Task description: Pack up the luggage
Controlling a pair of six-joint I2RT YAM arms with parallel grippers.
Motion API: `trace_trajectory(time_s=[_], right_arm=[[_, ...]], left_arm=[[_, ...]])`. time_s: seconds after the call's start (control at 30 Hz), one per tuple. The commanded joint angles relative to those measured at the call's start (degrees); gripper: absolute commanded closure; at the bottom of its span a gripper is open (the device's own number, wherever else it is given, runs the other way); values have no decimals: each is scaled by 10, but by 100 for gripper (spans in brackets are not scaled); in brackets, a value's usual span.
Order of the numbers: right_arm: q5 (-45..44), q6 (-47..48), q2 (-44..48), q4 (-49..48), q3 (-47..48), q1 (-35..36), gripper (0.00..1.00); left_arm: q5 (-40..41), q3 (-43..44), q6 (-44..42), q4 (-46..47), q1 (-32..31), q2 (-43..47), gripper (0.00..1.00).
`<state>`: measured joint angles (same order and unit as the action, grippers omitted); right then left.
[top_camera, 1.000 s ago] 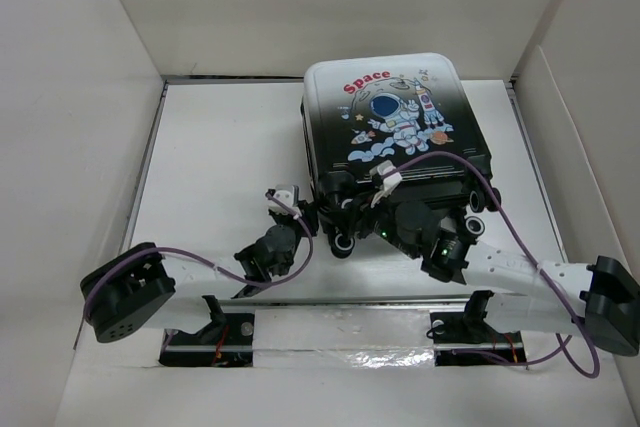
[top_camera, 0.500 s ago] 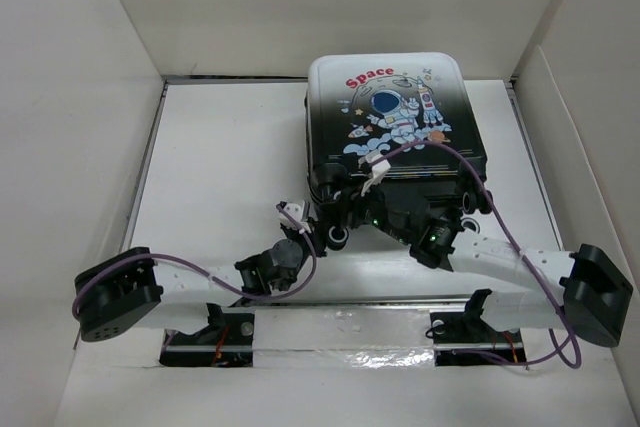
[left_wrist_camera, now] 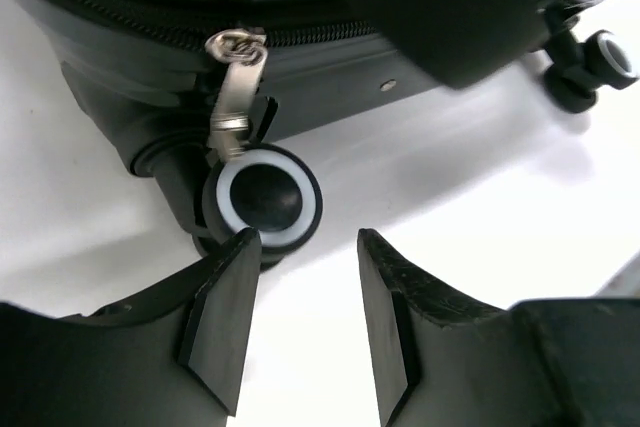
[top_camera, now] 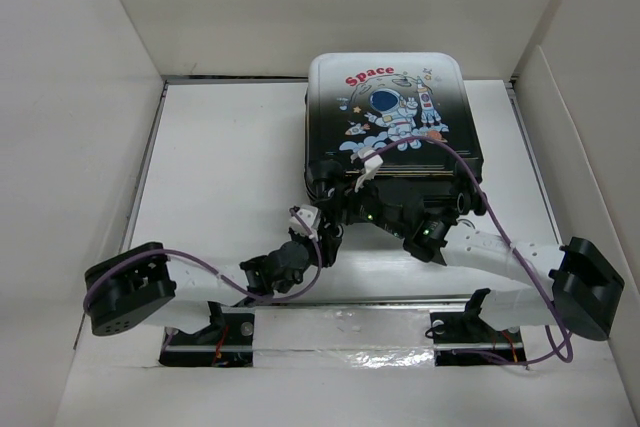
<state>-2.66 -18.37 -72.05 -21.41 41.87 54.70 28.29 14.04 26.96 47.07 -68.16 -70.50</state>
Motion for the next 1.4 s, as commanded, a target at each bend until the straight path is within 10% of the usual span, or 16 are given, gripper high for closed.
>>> trace_trajectory(time_s=[0.0, 0.8, 1.37], right_arm=[[39, 4, 8, -92, 40, 5, 100], [83, -24, 46, -127, 0, 16, 100], [104, -56, 71, -147, -43, 37, 100]], left_arm=[[19, 46, -23, 33, -2, -26, 59], [148, 87, -79, 184, 43, -77, 64], [287, 83, -112, 394, 59, -132, 100]])
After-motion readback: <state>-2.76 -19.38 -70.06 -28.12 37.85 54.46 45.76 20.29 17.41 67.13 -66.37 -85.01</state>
